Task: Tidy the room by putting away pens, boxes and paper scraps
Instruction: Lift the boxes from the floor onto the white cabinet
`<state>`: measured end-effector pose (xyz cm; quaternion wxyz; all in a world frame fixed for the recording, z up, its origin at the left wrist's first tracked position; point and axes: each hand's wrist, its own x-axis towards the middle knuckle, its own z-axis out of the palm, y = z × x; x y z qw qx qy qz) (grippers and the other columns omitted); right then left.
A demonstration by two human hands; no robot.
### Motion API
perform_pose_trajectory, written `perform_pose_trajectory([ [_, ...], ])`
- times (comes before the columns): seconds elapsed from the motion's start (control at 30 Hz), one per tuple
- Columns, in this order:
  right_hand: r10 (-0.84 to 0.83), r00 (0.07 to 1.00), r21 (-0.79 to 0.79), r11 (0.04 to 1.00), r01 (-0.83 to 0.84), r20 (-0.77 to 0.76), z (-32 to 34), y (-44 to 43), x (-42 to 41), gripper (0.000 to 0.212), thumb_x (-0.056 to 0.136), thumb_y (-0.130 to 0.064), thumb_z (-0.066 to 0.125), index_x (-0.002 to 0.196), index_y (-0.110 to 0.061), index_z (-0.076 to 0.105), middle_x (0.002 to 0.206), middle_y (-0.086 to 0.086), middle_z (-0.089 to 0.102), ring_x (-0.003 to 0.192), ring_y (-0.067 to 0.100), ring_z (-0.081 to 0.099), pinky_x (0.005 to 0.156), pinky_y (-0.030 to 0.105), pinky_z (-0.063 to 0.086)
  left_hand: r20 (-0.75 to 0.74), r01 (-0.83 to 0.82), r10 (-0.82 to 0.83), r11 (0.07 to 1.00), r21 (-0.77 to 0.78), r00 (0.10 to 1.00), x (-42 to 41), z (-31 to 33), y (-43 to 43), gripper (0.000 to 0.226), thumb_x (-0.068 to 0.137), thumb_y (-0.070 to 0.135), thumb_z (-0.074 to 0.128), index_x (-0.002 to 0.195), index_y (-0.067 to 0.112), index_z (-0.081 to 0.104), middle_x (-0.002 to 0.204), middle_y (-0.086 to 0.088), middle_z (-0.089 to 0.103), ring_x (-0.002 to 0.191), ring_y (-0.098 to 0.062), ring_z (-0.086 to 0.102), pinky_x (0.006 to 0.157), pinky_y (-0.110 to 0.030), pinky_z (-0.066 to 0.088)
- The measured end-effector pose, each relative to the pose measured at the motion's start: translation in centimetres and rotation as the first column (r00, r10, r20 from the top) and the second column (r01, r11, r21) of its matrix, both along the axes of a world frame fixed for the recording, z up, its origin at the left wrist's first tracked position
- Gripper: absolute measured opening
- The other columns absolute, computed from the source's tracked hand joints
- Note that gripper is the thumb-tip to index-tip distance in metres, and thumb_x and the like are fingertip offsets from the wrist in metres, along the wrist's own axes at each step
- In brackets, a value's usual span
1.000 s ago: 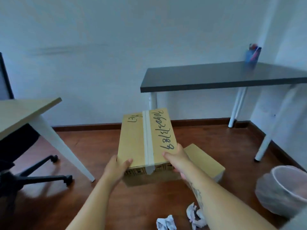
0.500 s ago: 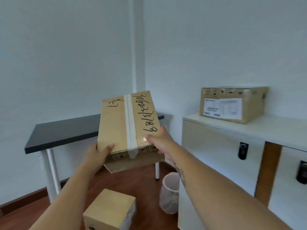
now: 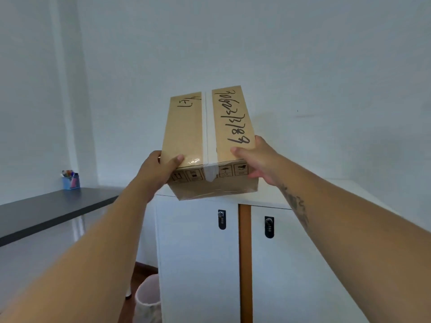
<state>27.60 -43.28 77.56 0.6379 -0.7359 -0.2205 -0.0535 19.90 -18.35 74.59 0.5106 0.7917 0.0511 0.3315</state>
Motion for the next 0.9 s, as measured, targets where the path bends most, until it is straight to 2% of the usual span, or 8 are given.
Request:
perform_pose_trajectory([
  [0.17,-0.135,0.99,0.003,0.991,0.136,-0.041,-0.6,-7.2,0.7,0.048,0.083,-0.033,0.071,0.123,-0.027,0.045,0.119,-0.001,0.06,0.109,0.026,0.057,0.09,0.057,0.05,-0.036,0.165,-0.164,0.986,0.029,0.986,4.3,-0.1,-6.2,0.067,0.079,0.058,0.069,0.128,0.015,0.053,0.117,-0.001,0.065,0.105,-0.021,0.063,0.09,-0.043,0.055],
  [0.3,-0.193,0.977,-0.02,0.981,0.191,-0.092,-2.4,-10.3,1.6,0.046,0.086,-0.031,0.069,0.125,-0.025,0.046,0.121,0.0,0.059,0.107,0.025,0.056,0.08,0.052,0.052,-0.107,0.229,-0.225,0.973,0.022,0.968,7.1,-1.6,-9.0,0.067,0.08,0.056,0.068,0.131,0.017,0.05,0.122,-0.001,0.062,0.106,-0.022,0.062,0.091,-0.046,0.055],
  [0.4,-0.226,0.97,-0.072,0.973,0.22,-0.089,-3.3,-10.8,2.5,0.04,0.089,-0.033,0.065,0.124,-0.028,0.048,0.121,-0.001,0.058,0.11,0.029,0.057,0.076,0.056,0.056,-0.13,0.212,-0.202,0.975,0.067,0.971,8.7,-2.4,-9.6,0.08,0.079,0.061,0.067,0.143,0.021,0.04,0.135,-0.002,0.053,0.117,-0.025,0.055,0.098,-0.048,0.05],
  [0.5,-0.263,0.962,-0.127,0.959,0.253,-0.07,-2.9,-10.8,3.7,0.059,0.09,-0.043,0.061,0.142,-0.03,0.037,0.128,-0.004,0.05,0.112,0.028,0.054,0.067,0.052,0.06,-0.075,0.201,-0.192,0.971,0.127,0.978,10.3,-1.9,-9.6,0.085,0.074,0.066,0.068,0.144,0.027,0.042,0.144,0.002,0.047,0.127,-0.022,0.048,0.103,-0.041,0.043],
  [0.63,-0.272,0.962,-0.196,0.945,0.263,-0.025,-1.7,-10.8,5.8,0.075,0.079,-0.052,0.072,0.143,-0.027,0.042,0.142,-0.002,0.043,0.115,0.022,0.052,0.06,0.042,0.062,-0.038,0.2,-0.196,0.956,0.215,0.98,12.8,-0.8,-9.2,0.075,0.076,0.058,0.072,0.139,0.024,0.05,0.135,0.001,0.051,0.121,-0.018,0.048,0.097,-0.033,0.043],
  [0.73,-0.324,0.944,-0.353,0.878,0.324,0.061,-1.1,-10.5,8.0,0.087,0.069,-0.048,0.081,0.143,-0.027,0.042,0.14,-0.004,0.039,0.115,0.024,0.047,0.056,0.041,0.061,-0.055,0.18,-0.171,0.94,0.29,0.984,15.6,0.0,-8.5,0.07,0.078,0.057,0.069,0.136,0.023,0.052,0.125,-0.001,0.054,0.115,-0.018,0.049,0.089,-0.029,0.038],
  [0.83,-0.378,0.914,-0.444,0.801,0.402,0.144,-0.9,-9.2,10.6,0.089,0.066,-0.054,0.081,0.143,-0.028,0.043,0.135,0.004,0.037,0.108,0.031,0.05,0.048,0.038,0.058,-0.045,0.138,-0.131,0.913,0.385,0.99,18.7,0.1,-7.6,0.07,0.079,0.061,0.065,0.135,0.021,0.055,0.136,-0.005,0.053,0.129,-0.023,0.046,0.099,-0.034,0.038],
  [0.9,-0.403,0.887,-0.496,0.737,0.46,0.224,-1.1,-8.2,12.5,0.085,0.069,-0.058,0.076,0.141,-0.026,0.044,0.127,0.006,0.033,0.098,0.028,0.049,0.054,0.039,0.058,-0.007,0.078,-0.085,0.877,0.474,0.996,20.5,-0.1,-7.0,0.066,0.081,0.061,0.062,0.134,0.021,0.056,0.139,-0.005,0.051,0.133,-0.025,0.043,0.104,-0.04,0.037],
])
